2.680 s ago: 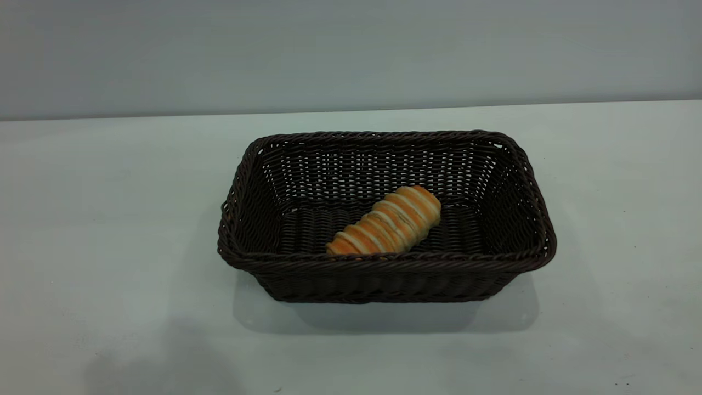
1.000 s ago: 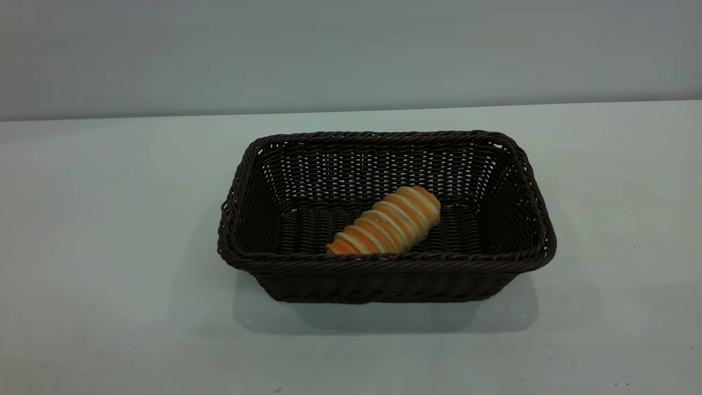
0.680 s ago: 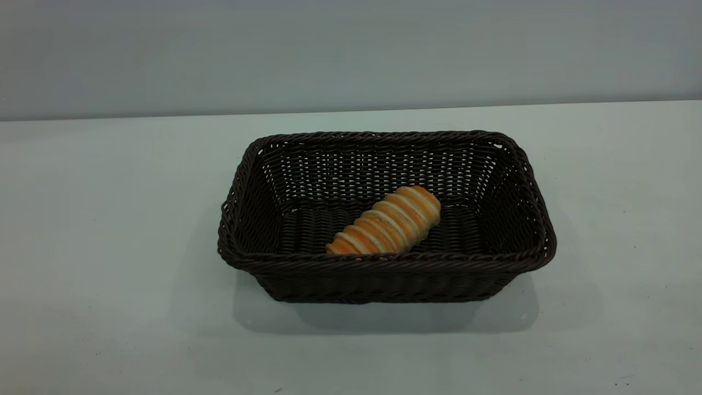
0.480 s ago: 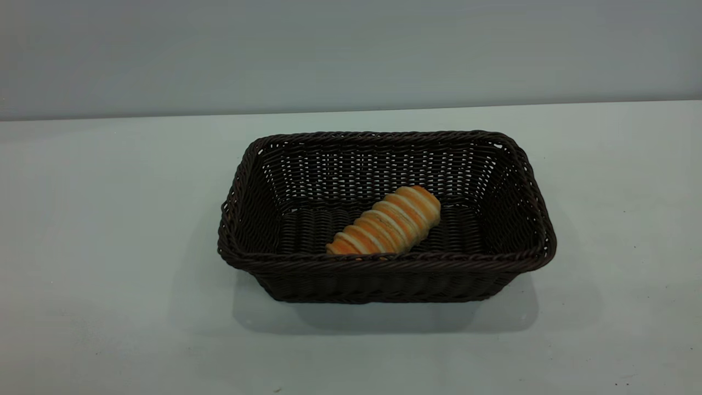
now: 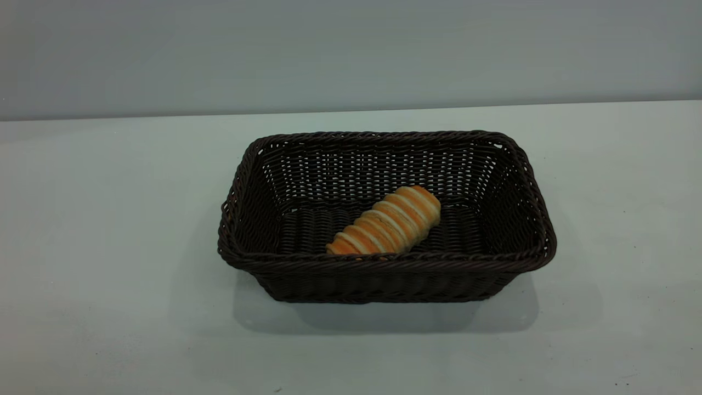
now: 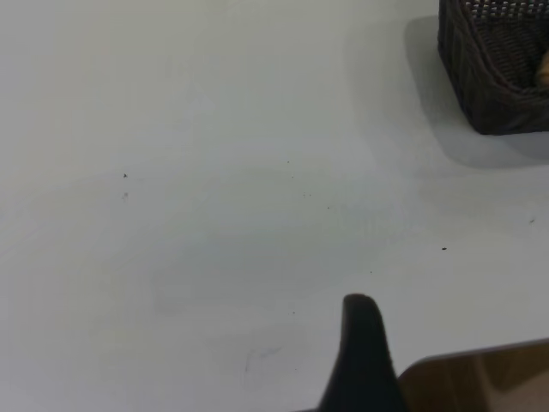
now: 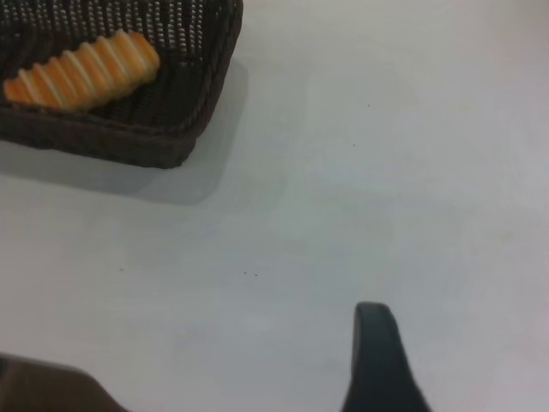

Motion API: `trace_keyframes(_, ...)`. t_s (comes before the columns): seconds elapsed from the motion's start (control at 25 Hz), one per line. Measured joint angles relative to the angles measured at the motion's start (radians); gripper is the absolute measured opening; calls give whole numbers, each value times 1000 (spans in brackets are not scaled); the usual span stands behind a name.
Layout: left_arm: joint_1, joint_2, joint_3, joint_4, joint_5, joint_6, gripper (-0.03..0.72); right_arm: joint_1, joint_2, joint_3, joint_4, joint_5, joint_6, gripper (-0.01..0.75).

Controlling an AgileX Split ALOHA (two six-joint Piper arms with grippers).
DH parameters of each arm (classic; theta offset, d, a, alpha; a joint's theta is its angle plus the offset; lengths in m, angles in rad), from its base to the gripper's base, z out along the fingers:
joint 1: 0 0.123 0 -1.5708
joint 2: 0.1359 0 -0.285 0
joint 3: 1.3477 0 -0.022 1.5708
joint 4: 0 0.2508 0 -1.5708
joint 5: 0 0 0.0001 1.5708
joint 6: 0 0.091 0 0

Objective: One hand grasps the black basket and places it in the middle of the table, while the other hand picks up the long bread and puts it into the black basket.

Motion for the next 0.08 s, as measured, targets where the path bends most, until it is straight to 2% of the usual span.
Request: trace_keyframes(0.08, 0, 0, 0, 0, 0, 0, 582, 0, 0, 0, 0, 0, 0, 495)
